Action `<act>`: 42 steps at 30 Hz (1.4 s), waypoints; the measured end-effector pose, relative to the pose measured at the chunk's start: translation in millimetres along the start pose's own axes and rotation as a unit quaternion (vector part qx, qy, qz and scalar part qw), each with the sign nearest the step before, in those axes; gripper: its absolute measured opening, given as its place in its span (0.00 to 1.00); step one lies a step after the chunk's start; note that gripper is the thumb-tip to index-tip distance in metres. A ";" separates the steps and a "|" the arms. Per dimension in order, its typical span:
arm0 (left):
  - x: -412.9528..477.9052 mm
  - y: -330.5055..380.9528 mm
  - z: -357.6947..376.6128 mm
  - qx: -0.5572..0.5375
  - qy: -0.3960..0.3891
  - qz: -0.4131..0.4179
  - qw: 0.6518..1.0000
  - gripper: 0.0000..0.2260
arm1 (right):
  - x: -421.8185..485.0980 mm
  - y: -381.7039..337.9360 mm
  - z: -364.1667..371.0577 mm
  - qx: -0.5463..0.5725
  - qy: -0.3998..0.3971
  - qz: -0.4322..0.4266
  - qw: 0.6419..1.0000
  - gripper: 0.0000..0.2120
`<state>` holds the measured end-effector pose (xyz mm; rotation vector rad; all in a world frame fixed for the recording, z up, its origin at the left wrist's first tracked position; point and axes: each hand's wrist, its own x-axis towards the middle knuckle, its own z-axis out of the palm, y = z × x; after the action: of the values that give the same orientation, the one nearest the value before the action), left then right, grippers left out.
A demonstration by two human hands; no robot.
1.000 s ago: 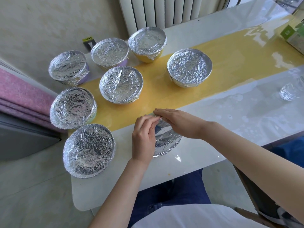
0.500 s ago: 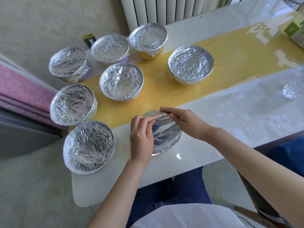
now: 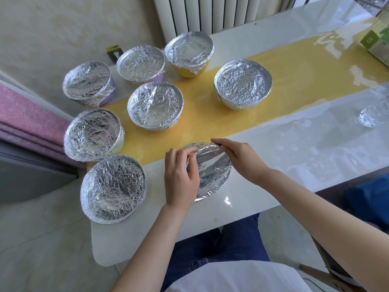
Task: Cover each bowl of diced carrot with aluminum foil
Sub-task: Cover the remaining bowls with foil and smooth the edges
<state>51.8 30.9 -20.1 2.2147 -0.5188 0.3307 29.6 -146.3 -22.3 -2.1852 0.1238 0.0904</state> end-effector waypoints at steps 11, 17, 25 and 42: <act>0.1 -9.2 3.3 0.025 -0.064 0.011 0.998 0.15 | 0.4 -11.0 5.8 -0.089 0.026 -0.073 0.993 0.27; -2.0 -10.8 0.8 0.013 -0.052 0.003 0.999 0.15 | 4.4 -23.3 -1.9 -0.191 -0.043 -0.085 0.977 0.33; -0.6 -11.0 2.9 0.009 -0.047 -0.017 0.999 0.14 | 10.9 -31.7 1.9 -0.156 -0.030 -0.101 0.982 0.34; 4.8 -11.2 -2.7 -0.008 -0.044 -0.045 0.998 0.14 | 18.7 -22.4 8.5 -0.005 -0.004 -0.044 0.999 0.15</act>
<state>61.2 38.2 -24.0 2.2371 -0.4648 0.1827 50.7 -127.4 -11.2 -2.1959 0.0230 0.0506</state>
